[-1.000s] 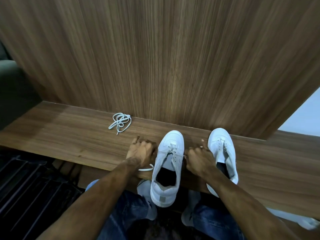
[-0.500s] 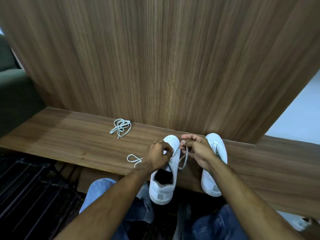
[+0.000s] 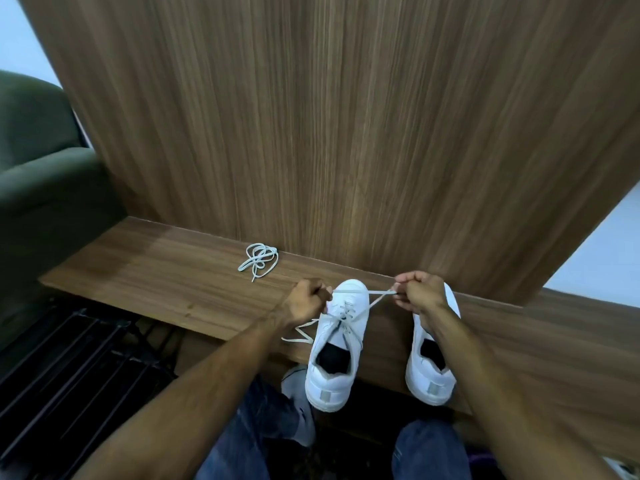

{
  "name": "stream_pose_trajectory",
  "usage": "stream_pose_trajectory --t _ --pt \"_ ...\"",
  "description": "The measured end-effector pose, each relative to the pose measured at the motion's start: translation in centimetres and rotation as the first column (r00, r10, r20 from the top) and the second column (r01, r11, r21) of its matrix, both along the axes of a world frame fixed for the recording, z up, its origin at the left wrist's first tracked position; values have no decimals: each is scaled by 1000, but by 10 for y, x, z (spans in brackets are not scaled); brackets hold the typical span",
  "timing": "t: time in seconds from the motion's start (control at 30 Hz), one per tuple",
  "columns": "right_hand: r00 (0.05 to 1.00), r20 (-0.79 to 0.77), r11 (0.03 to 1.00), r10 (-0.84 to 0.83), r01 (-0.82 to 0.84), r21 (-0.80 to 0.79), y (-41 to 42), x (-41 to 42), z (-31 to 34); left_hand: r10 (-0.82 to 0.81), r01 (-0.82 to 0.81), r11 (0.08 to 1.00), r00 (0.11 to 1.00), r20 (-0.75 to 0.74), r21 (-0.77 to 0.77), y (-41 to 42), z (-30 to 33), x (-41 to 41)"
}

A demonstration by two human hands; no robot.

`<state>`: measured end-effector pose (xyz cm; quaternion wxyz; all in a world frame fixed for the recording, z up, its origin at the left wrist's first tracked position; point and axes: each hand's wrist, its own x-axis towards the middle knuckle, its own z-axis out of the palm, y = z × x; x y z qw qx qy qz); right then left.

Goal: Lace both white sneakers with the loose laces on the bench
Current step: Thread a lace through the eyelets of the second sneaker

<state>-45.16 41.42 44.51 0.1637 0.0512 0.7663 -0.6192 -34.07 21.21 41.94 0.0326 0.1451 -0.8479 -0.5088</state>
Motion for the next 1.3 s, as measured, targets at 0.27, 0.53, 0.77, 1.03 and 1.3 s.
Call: stream_pose_trajectory --t 0.27,0.53,0.77,1.03,1.3 --pt "957 -228 900 182 -69 431 9 12 -18 -65 108 914 990 122 -391 -11 18 2" --pt "718 -278 717 638 -423 554 -24 40 -27 -138 161 915 987 88 -369 29 3 -9" --pt "822 -272 686 501 -186 703 5 14 -27 -65 130 906 983 171 -402 3 -21 -6" --pt "746 -373 609 552 -56 791 11 11 -41 33 10 961 988 149 -276 1 -34 4" --pt "588 -372 633 718 -329 701 -29 36 -46 11 4 973 998 62 -232 22 -39 -8"
